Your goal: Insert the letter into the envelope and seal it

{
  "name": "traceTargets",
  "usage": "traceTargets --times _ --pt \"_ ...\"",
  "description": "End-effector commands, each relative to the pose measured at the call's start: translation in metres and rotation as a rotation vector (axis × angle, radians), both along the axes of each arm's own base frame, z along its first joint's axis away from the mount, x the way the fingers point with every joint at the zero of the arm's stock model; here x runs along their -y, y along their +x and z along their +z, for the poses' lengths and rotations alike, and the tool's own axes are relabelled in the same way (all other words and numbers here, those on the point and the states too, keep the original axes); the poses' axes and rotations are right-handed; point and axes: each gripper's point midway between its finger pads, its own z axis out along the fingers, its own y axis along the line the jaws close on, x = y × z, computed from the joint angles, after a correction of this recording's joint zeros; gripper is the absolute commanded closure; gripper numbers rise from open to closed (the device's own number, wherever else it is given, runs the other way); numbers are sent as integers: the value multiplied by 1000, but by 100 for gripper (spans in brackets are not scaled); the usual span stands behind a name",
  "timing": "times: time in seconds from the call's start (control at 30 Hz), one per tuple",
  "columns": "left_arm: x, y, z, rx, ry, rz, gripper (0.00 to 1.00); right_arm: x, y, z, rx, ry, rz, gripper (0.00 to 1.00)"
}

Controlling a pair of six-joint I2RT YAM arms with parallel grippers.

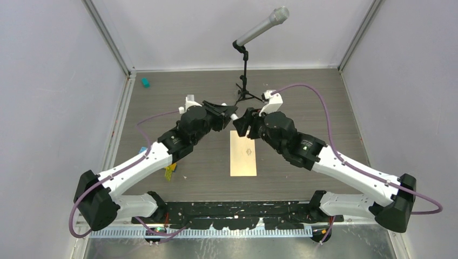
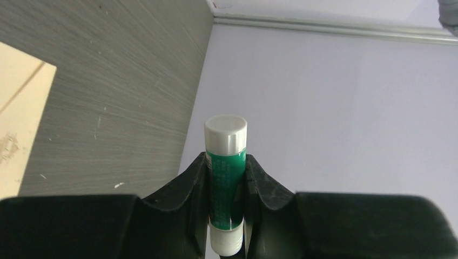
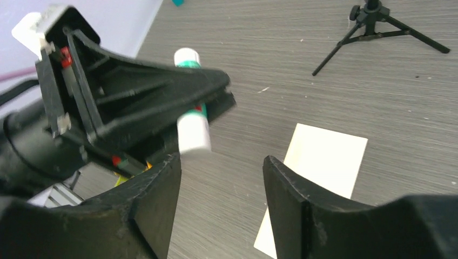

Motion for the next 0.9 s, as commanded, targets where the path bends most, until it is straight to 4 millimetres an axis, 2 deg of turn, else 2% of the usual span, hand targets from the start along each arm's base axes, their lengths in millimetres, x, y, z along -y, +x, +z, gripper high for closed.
traceTargets --times 0.0,0.1,0.2,0.4,0.53,0.7,0.87 --pt "-20 7 21 103 74 -5 100 23 -17 37 18 55 -5 36" --pt "-32 13 12 136 161 -9 100 33 -26 37 4 57 -3 33" --pt "-33 16 2 177 251 -76 100 45 -31 31 -15 34 -24 30" --pt "-43 9 -37 200 570 -231 100 65 -29 7 -106 -61 -109 25" --pt "-42 -5 -80 135 753 -426 100 77 -24 -15 -181 -136 -160 22" --pt "-48 -28 -151 -38 894 -598 98 87 -12 -48 -319 -118 -169 21" --pt "-48 -38 -194 -105 994 -657 94 98 -7 -83 -430 -132 -187 21"
